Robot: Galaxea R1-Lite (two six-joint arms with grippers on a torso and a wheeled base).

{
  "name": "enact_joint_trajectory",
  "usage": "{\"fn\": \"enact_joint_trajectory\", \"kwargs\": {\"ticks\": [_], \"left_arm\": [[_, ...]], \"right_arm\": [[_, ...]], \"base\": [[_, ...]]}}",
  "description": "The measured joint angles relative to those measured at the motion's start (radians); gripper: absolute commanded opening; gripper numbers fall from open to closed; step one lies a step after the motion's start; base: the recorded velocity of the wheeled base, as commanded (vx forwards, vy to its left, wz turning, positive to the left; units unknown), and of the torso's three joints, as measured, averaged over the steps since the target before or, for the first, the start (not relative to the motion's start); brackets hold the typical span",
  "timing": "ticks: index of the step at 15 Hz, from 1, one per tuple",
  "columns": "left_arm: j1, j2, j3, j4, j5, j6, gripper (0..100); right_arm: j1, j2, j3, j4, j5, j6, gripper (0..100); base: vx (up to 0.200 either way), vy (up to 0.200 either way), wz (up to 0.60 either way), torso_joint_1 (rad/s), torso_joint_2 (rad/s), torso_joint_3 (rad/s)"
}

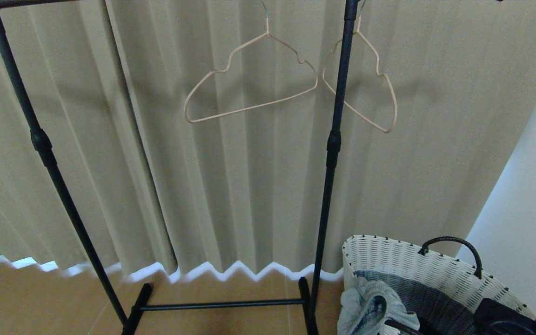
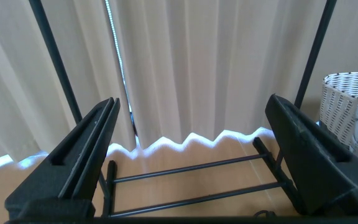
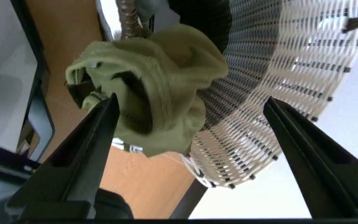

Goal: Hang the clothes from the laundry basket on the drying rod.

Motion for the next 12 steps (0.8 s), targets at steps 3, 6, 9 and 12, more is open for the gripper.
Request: {"fn": "enact_joint_trajectory", "kwargs": {"ticks": [3,6,9,12], "left_arm": [[0.0,0.0,0.0,0.0,0.001,0.0,100],[0.0,0.0,0.0,0.0,0.005,-0.003,100],[0.0,0.0,0.0,0.0,0.006,-0.003,100],[0.0,0.0,0.0,0.0,0.006,-0.001,100]], "right_arm": [[-0.008,0.076,-0.002,-0.084,-0.019,0.0,0],[-0.028,0.147,0.003,-0.165,-0.031,0.0,0],[-0.032,0.131,0.011,-0.168,-0.031,0.0,0],[-0.033,-0.005,0.023,-0.164,-0.028,0.003,0]], "base": [[0.0,0.0,0.0,0.0,0.0,0.0],[0.0,0.0,0.0,0.0,0.0,0.0],[0.0,0.0,0.0,0.0,0.0,0.0],[0.0,0.0,0.0,0.0,0.0,0.0]]}}
